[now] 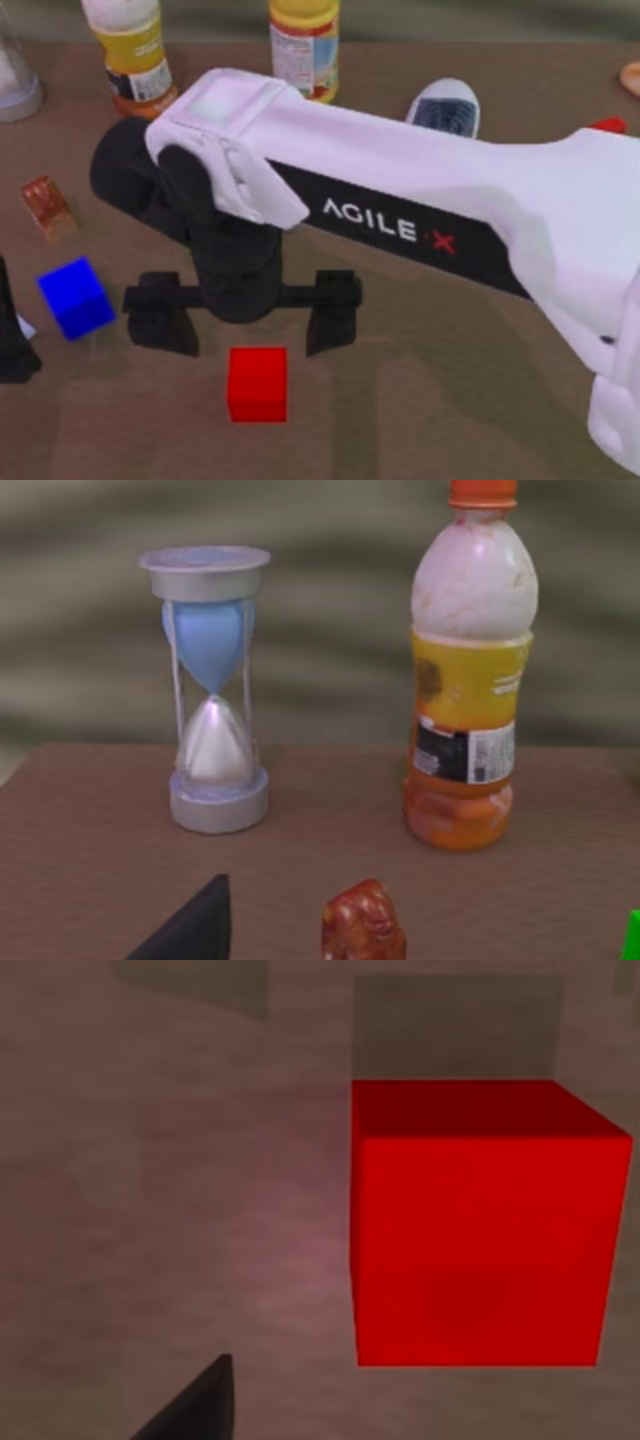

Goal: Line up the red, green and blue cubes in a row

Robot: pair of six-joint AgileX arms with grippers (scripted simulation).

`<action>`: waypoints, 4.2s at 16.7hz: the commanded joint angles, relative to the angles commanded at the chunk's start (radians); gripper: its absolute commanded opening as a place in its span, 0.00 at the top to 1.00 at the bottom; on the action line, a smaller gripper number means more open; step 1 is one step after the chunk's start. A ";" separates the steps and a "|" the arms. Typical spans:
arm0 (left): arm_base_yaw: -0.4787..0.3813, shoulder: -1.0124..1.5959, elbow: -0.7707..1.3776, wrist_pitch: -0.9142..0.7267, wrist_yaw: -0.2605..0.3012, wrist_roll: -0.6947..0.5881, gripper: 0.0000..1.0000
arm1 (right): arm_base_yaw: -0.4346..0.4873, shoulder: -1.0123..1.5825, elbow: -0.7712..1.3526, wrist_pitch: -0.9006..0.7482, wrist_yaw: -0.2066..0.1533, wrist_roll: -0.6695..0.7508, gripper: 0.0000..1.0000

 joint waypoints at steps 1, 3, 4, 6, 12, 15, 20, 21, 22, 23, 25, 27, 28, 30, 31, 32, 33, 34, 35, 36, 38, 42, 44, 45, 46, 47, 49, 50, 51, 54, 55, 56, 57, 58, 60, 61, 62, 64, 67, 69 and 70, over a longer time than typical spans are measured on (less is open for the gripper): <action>0.000 0.000 0.000 0.000 0.000 0.000 0.00 | -0.006 0.003 -0.002 0.002 0.000 0.000 0.00; -0.002 0.008 0.008 -0.006 0.001 -0.002 0.00 | -0.010 -0.006 -0.010 0.008 0.003 -0.006 0.00; -0.006 0.026 0.027 -0.019 0.002 -0.007 0.00 | -0.019 -0.026 -0.028 0.019 0.010 -0.018 0.00; -0.019 0.091 0.092 -0.063 0.004 -0.024 0.00 | -0.050 -0.097 -0.090 0.057 0.032 -0.057 0.00; -0.081 0.511 0.504 -0.320 0.004 -0.116 0.00 | -0.233 -0.556 -0.458 0.280 0.116 -0.264 0.00; -0.122 0.843 0.795 -0.500 0.003 -0.177 0.00 | -0.362 -0.884 -0.730 0.431 0.145 -0.397 0.00; -0.193 1.445 1.283 -0.816 0.004 -0.280 0.00 | -0.595 -1.456 -1.253 0.712 0.150 -0.633 0.00; -0.206 1.555 1.372 -0.875 0.005 -0.299 0.00 | -0.640 -1.562 -1.356 0.769 0.144 -0.678 0.00; -0.220 1.667 1.463 -0.936 0.005 -0.320 0.00 | -0.683 -1.662 -1.455 0.825 0.136 -0.721 0.00; -0.233 1.765 1.544 -0.990 0.006 -0.338 0.00 | -0.723 -1.755 -1.549 0.881 0.126 -0.760 0.00; -0.257 1.944 1.702 -1.092 0.006 -0.373 0.00 | -0.794 -1.918 -1.716 0.989 0.100 -0.831 0.00; -0.278 2.093 1.846 -1.179 0.007 -0.404 0.00 | -0.856 -2.052 -1.857 1.092 0.069 -0.891 0.00; -0.288 2.158 1.915 -1.217 0.007 -0.418 0.00 | -0.884 -2.110 -1.919 1.141 0.052 -0.917 0.00; -0.303 2.262 2.026 -1.275 0.006 -0.441 0.00 | -0.931 -2.211 -2.021 1.230 0.021 -0.960 0.00; -0.309 2.306 2.074 -1.299 0.006 -0.451 0.00 | -0.949 -2.255 -2.060 1.267 0.007 -0.976 0.00; -0.314 2.340 2.110 -1.316 0.006 -0.458 0.00 | -0.964 -2.292 -2.091 1.297 -0.004 -0.989 0.00; -0.318 2.368 2.138 -1.330 0.005 -0.464 0.00 | -0.975 -2.321 -2.113 1.320 -0.014 -0.997 0.00; -0.320 2.385 2.156 -1.338 0.005 -0.468 0.00 | -0.982 -2.339 -2.127 1.335 -0.020 -1.003 0.00; -0.321 2.393 2.164 -1.342 0.005 -0.469 0.00 | -0.985 -2.348 -2.133 1.342 -0.023 -1.005 0.00; -0.321 2.393 2.164 -1.342 0.005 -0.469 0.00 | -0.985 -2.348 -2.133 1.342 -0.023 -1.005 0.00; -0.321 2.393 2.164 -1.342 0.005 -0.469 0.00 | -0.985 -2.348 -2.133 1.342 -0.023 -1.005 0.00; -0.318 2.396 2.148 -1.324 0.005 -0.467 0.00 | -0.985 -2.348 -2.133 1.342 -0.023 -1.005 0.00; -0.319 2.405 2.099 -1.267 0.005 -0.466 0.00 | -0.985 -2.348 -2.133 1.342 -0.023 -1.005 0.00; -0.319 2.413 2.068 -1.226 0.005 -0.466 0.00 | -0.985 -2.348 -2.133 1.342 -0.023 -1.005 0.00; -0.319 2.420 2.035 -1.182 0.005 -0.467 0.00 | -0.985 -2.348 -2.133 1.342 -0.023 -1.005 0.00; -0.319 2.427 2.003 -1.138 0.006 -0.467 0.00 | -0.985 -2.348 -2.133 1.342 -0.023 -1.005 0.00; -0.320 2.440 1.953 -1.080 0.006 -0.467 0.00 | -0.985 -2.348 -2.133 1.342 -0.023 -1.005 0.00; -0.320 2.444 1.940 -1.066 0.006 -0.467 0.00 | -0.985 -2.348 -2.133 1.342 -0.023 -1.005 0.00; -0.320 2.445 1.937 -1.063 0.006 -0.467 0.00 | -0.985 -2.348 -2.133 1.342 -0.023 -1.005 0.00; -0.320 2.445 1.937 -1.063 0.006 -0.467 0.00 | -0.985 -2.348 -2.133 1.342 -0.023 -1.005 0.00; -0.320 2.445 1.937 -1.063 0.006 -0.467 0.08 | -0.985 -2.348 -2.133 1.342 -0.023 -1.005 0.00; -0.320 2.445 1.937 -1.063 0.006 -0.467 0.15 | -0.985 -2.348 -2.133 1.342 -0.023 -1.005 0.00; -0.320 2.445 1.937 -1.063 0.006 -0.467 0.23 | -0.985 -2.348 -2.133 1.342 -0.023 -1.005 0.00; -0.320 2.445 1.937 -1.063 0.006 -0.467 0.30 | -0.985 -2.348 -2.133 1.342 -0.023 -1.005 0.00; -0.320 2.445 1.937 -1.063 0.006 -0.467 0.45 | -0.985 -2.348 -2.133 1.342 -0.023 -1.005 0.00; -0.320 2.445 1.937 -1.063 0.006 -0.467 0.53 | -0.985 -2.348 -2.133 1.342 -0.023 -1.005 0.00; -0.320 2.445 1.937 -1.063 0.006 -0.467 0.60 | -0.985 -2.348 -2.133 1.342 -0.023 -1.005 0.00; -0.320 2.445 1.937 -1.063 0.006 -0.467 0.75 | -0.985 -2.348 -2.133 1.342 -0.023 -1.005 0.00; -0.320 2.445 1.937 -1.063 0.006 -0.467 0.98 | -0.985 -2.348 -2.133 1.342 -0.023 -1.005 0.00; -0.320 2.445 1.937 -1.063 0.006 -0.467 1.00 | -0.985 -2.348 -2.133 1.342 -0.023 -1.005 0.00; -0.320 2.445 1.937 -1.063 0.006 -0.467 1.00 | -0.985 -2.348 -2.133 1.342 -0.023 -1.005 0.00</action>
